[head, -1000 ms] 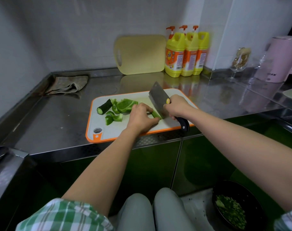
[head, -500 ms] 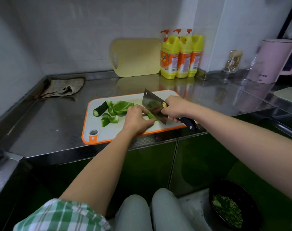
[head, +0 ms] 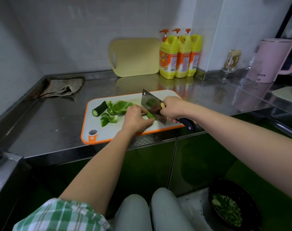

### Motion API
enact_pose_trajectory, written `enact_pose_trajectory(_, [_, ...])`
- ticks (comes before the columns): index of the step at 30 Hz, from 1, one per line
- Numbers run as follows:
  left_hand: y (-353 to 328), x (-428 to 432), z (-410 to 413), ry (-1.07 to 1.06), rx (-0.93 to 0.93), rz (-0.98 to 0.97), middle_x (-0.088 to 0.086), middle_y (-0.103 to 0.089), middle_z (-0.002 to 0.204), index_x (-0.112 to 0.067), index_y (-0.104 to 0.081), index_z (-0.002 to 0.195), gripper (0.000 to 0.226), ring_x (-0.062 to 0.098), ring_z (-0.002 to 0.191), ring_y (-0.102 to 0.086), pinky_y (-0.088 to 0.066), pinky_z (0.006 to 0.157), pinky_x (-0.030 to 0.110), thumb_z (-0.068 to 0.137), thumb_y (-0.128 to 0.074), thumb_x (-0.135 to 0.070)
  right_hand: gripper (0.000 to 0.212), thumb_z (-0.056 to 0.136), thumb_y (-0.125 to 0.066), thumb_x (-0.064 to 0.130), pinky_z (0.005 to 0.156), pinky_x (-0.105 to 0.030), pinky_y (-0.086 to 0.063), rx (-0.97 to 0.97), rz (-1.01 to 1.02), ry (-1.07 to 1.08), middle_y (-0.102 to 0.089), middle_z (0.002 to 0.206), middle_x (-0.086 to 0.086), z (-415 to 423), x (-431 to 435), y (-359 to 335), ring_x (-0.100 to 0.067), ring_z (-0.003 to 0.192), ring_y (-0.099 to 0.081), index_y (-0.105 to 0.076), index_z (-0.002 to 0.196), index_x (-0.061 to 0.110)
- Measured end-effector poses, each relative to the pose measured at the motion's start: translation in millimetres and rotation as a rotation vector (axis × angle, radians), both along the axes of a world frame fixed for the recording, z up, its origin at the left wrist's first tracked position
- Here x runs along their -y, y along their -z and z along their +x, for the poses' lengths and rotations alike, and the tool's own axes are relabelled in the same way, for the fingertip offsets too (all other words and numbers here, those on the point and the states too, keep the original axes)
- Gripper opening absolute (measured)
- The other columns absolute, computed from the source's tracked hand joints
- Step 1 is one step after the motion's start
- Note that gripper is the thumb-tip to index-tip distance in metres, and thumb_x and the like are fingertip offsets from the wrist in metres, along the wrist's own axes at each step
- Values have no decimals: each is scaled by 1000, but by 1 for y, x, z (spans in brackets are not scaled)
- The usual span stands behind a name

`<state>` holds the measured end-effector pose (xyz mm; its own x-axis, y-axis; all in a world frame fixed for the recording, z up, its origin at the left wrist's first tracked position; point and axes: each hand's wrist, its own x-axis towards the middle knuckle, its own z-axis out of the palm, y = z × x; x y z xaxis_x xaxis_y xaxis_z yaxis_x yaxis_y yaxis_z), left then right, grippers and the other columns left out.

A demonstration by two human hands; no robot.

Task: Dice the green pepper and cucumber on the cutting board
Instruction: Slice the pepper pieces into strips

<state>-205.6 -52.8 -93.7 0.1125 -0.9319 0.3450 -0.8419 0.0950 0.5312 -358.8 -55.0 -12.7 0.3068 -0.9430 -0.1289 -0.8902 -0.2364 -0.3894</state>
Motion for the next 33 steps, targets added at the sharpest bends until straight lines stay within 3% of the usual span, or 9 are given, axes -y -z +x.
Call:
enact_pose_trajectory(7, [0, 1, 0, 7, -5, 4, 9, -65, 109, -8, -72, 101, 39, 27, 107, -54, -46, 90, 34, 72, -78, -35, 24, 87, -39, -1, 32, -11, -32, -30, 17, -1, -56, 53, -11, 4, -1, 2, -18, 38, -48, -51, 66, 3])
enact_pose_trajectory(13, [0, 0, 0, 8, -28, -6, 8, -65, 105, -9, -72, 95, 35, 25, 104, -55, -48, 87, 33, 71, -78, -33, 17, 81, -46, -5, 52, -27, -46, -51, -28, 24, -61, 62, -17, 19, 7, 8, -27, 49, -56, -60, 71, -2])
enact_pose_trajectory(16, [-1, -1, -1, 11, -25, -19, 8, -64, 103, -10, -72, 93, 33, 25, 102, -54, -49, 87, 34, 70, -77, -33, 20, 82, -47, -1, 52, -26, -48, -27, -96, 53, -56, 52, -14, 25, 11, 13, -25, 45, -55, -56, 64, 2])
enact_pose_trajectory(20, [-2, -2, -1, 19, -15, -4, 8, -64, 103, -9, -72, 94, 34, 24, 102, -54, -50, 88, 36, 69, -76, -32, 14, 82, -54, 0, 60, -31, -54, 31, -90, 119, -58, 55, -14, 28, 16, 15, -27, 50, -56, -62, 70, 0])
enact_pose_trajectory(24, [-2, -3, 0, 20, -33, 5, 8, -65, 103, -8, -72, 94, 34, 26, 101, -58, -52, 88, 37, 68, -75, -30, 19, 82, -53, 0, 63, -36, -54, 154, -74, 173, -60, 61, -18, 18, 23, 23, -33, 60, -60, -54, 64, 4])
enact_pose_trajectory(30, [-3, -3, 0, 19, -30, 19, 8, -66, 106, -8, -72, 99, 37, 24, 104, -57, -50, 89, 34, 69, -74, -30, 18, 86, -47, 3, 51, -28, -47, 136, -11, 103, -65, 71, -22, 9, 20, 5, -29, 58, -59, -59, 73, 0])
enact_pose_trajectory(33, [-2, -3, 1, 13, -32, 15, 6, -67, 106, -10, -73, 99, 35, 23, 104, -57, -49, 88, 32, 70, -75, -30, 26, 90, -44, 6, 48, -25, -44, 92, 0, 59, -63, 67, -19, 7, 11, 1, -27, 53, -56, -57, 68, 1])
